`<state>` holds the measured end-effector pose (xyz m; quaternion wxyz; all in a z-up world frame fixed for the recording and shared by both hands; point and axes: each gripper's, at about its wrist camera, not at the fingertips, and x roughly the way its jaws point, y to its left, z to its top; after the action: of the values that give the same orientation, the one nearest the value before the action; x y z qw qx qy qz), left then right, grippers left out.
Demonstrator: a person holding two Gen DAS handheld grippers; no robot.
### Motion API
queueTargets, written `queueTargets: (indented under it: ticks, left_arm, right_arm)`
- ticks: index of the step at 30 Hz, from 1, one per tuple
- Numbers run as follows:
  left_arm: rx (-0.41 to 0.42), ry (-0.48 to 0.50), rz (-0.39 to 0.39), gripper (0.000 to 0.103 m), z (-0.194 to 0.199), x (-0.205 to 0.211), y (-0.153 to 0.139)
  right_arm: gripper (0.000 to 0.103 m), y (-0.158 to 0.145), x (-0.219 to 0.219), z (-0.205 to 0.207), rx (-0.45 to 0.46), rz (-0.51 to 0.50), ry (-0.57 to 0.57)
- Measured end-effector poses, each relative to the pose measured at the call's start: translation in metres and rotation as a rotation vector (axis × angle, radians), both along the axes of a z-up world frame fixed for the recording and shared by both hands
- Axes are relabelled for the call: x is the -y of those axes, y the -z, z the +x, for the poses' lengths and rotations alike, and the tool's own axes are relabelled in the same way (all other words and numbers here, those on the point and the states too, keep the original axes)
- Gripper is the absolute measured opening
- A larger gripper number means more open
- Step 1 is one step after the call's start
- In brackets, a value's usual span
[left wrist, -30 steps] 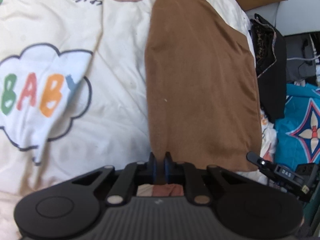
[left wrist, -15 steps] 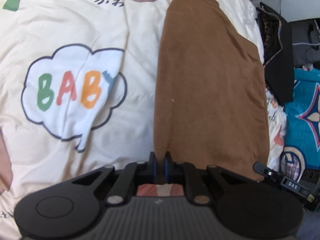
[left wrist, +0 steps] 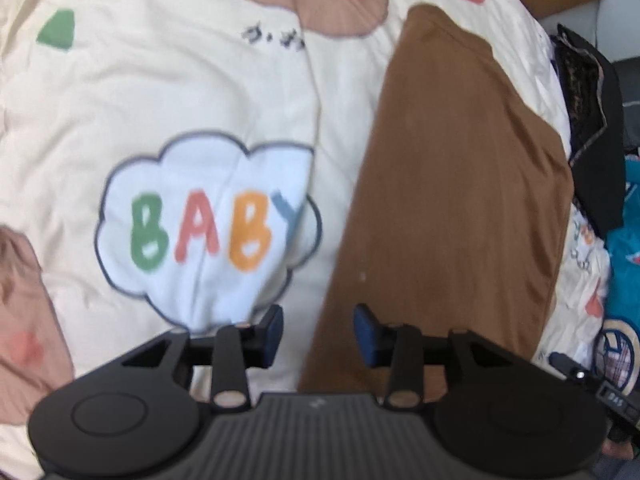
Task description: Fold clothes
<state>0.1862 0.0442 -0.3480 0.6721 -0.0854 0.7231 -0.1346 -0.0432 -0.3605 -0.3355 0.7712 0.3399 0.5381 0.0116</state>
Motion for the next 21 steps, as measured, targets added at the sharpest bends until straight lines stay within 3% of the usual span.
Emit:
queueTargets:
  ticks: [11,21]
  left_arm:
    - [0.108,0.035,-0.021,0.051,0.039,0.009,-0.004]
    - [0.152,0.081,-0.041,0.051,0.080,0.042,0.010]
  right_arm:
    - [0.045,0.003,0.019,0.053,0.114,-0.028,0.035]
    - [0.051,0.028,0.020,0.106,0.182,0.028,0.053]
